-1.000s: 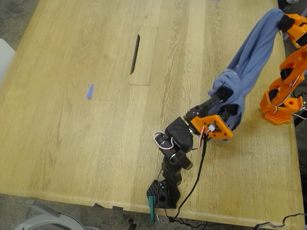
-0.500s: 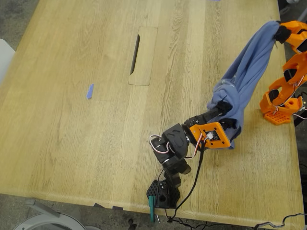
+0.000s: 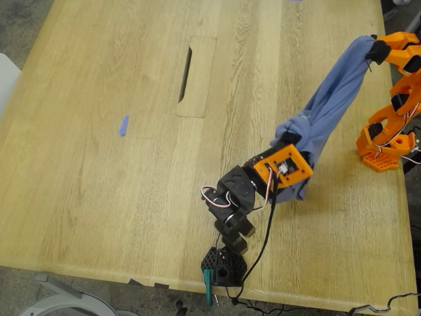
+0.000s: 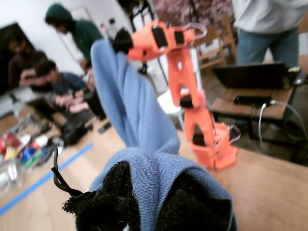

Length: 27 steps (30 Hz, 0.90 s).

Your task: Fold a T-shirt

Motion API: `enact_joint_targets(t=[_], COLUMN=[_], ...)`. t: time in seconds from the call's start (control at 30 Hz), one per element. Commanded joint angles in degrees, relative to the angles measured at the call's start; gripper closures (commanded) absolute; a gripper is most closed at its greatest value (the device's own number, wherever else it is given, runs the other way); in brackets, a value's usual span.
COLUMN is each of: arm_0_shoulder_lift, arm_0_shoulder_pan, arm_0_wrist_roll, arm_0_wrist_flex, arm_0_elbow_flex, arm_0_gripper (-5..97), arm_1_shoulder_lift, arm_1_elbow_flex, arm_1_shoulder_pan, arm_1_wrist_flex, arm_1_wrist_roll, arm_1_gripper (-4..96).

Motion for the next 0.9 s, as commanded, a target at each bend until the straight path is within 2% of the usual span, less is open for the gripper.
enact_joint_targets(t=[0.0,0.2,0.43,0.67,0.87], arm_0_shoulder_lift=[10.46,13.97,15.82,21.01,22.59], arm_0_shoulder_pan=[-5.89,-16.61,-28.04,-33.22,-41.04], arm_0_wrist_roll=[-3.16,-5.36,-4.22,-4.31,-2.55], arm_0_wrist_flex=[0.35,-0.26,-0.62,0.35,0.35], arm_0_elbow_flex=[11.25,19.78,29.97,41.92,51.50], arm_0_gripper=[92,92,92,92,92], arm_1_shoulder_lift=[-0.09,2.55,1.32,-0.62,-10.02], arm_1_elbow_flex=[-0.70,4.39,5.45,6.50,1.76], arm_1_shoulder_pan=[-0.44,0.53,2.64,5.27,9.40], arm_1_wrist_flex=[1.32,6.15,13.71,15.12,15.38], arm_1_wrist_roll=[0.70,2.20,2.55,2.72,2.90], arm_1_gripper=[90.9,90.9,90.9,90.9,90.9])
